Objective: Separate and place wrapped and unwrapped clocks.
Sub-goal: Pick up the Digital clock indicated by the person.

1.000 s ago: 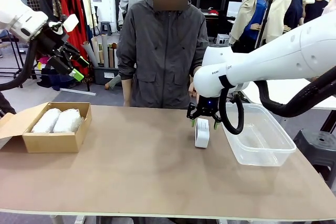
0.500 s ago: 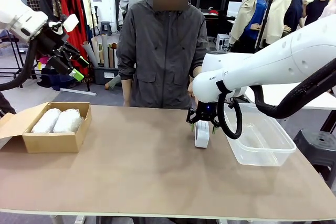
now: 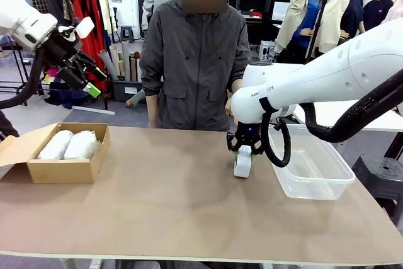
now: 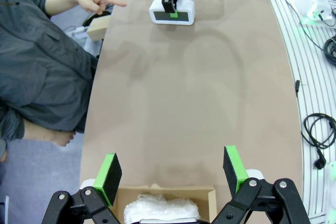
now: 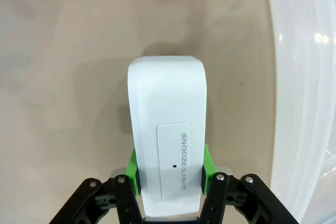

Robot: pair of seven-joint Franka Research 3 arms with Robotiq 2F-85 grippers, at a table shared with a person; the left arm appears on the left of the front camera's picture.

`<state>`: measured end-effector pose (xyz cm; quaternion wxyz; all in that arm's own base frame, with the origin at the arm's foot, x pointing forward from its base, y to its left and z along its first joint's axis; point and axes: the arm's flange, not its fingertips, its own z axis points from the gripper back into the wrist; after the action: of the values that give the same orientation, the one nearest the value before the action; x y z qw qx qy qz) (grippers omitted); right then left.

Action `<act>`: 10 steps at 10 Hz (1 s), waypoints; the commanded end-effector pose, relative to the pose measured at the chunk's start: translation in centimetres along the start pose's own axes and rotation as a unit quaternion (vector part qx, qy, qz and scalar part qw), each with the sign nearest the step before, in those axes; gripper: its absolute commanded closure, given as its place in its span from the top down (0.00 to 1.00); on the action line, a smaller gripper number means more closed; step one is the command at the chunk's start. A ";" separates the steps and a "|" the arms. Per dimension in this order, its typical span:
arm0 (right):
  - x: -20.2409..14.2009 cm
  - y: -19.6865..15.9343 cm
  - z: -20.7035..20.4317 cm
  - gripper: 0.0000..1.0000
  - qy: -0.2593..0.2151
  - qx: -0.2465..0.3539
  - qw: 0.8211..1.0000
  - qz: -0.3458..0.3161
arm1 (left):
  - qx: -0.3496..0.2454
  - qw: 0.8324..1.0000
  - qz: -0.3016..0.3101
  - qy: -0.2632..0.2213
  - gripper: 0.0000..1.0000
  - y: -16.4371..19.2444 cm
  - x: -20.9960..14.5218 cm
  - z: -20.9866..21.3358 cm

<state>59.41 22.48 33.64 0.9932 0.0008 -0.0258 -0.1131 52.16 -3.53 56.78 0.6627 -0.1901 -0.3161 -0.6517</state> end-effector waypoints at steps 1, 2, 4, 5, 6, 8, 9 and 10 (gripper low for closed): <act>0.2 0.4 0.6 0.00 -0.008 -0.002 1.000 -0.006 | 0.003 1.000 0.001 0.001 1.00 -0.1 0.0 0.1; 0.2 0.4 0.7 0.00 -0.008 -0.001 1.000 -0.004 | 0.003 1.000 0.001 0.001 1.00 -0.1 0.0 0.1; -0.3 0.5 1.9 0.00 -0.014 0.006 1.000 0.006 | 0.003 1.000 0.001 0.001 1.00 -0.1 0.0 0.1; -1.0 0.7 3.3 0.00 -0.022 -0.001 1.000 0.022 | 0.003 1.000 0.001 0.001 1.00 -0.1 0.0 0.1; -1.7 1.1 4.9 0.00 -0.013 -0.006 1.000 0.023 | 0.003 1.000 0.001 0.001 1.00 -0.1 0.0 0.1; -3.2 1.7 8.2 0.00 -0.009 -0.026 0.999 0.038 | 0.003 1.000 0.001 0.001 1.00 -0.1 0.0 0.1; -3.9 1.9 10.0 0.00 -0.005 -0.024 0.998 0.057 | 0.003 1.000 0.001 0.001 1.00 -0.1 0.0 0.1; -4.4 2.0 11.5 0.00 -0.006 -0.021 0.998 0.066 | 0.003 1.000 0.001 0.001 1.00 -0.1 0.0 0.1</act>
<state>54.80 25.65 43.56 0.9972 -0.0159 -0.0266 -0.0680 52.17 -3.53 56.76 0.6627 -0.1902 -0.3160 -0.6517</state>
